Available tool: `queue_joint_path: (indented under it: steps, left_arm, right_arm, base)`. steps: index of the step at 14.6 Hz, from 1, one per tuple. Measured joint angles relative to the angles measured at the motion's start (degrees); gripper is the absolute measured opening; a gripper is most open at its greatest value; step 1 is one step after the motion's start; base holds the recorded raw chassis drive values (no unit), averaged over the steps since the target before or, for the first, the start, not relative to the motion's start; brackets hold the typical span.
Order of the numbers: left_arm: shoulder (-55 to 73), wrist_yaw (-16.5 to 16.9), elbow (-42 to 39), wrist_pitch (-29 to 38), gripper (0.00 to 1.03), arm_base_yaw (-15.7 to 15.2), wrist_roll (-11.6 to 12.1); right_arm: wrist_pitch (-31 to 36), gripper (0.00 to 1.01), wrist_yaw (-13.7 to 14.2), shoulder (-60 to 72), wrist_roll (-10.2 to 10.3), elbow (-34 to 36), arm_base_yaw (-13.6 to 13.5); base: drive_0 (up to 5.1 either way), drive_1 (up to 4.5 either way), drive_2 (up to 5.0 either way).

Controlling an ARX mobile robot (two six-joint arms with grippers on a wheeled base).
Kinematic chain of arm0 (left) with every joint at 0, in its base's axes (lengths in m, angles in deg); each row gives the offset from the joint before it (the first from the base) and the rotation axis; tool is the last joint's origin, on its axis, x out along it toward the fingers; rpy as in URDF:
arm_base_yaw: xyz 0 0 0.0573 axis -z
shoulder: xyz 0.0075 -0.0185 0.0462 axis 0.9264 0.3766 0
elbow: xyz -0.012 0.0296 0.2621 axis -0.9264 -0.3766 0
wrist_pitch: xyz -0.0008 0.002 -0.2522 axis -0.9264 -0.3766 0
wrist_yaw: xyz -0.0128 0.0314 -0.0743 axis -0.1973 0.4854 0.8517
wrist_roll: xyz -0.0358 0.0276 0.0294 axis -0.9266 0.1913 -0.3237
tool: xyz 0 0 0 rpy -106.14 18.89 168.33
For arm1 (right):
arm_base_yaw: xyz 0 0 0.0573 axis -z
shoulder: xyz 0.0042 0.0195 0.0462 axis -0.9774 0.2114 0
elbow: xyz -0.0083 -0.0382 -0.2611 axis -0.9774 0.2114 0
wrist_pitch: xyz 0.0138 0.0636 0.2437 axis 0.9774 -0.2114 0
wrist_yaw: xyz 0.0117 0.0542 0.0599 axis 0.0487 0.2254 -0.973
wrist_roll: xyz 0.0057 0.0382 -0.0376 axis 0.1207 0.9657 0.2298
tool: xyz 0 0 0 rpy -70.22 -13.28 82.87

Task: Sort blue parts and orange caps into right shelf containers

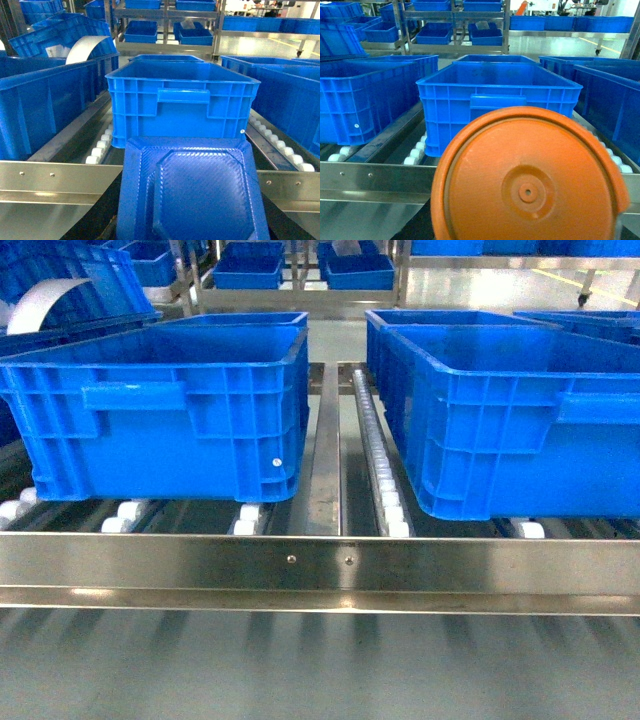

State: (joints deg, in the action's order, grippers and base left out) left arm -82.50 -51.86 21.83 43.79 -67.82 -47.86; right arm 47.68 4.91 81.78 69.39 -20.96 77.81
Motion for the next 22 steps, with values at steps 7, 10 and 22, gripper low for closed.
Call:
queue_joint_path:
  steps: [7,10,22]
  left_arm:
    - [0.02,0.0,0.0,-0.04,0.42,0.0,0.0]
    - [0.02,0.0,0.0,-0.04,0.42,0.0,0.0]
    - [0.02,-0.02,0.0,-0.04,0.42,0.0,0.0]
  right_arm:
    - [-0.09,0.45,0.0,0.0,0.0,0.0,0.0]
    - [-0.11,0.45,0.02,0.0,0.0,0.0,0.0]
    - [-0.07,0.45,0.0,0.0,0.0,0.0,0.0]
  base:
    - [0.0,4.28,-4.4]
    - [0.0,4.37,-4.3]
    - [0.0,0.0,0.0]
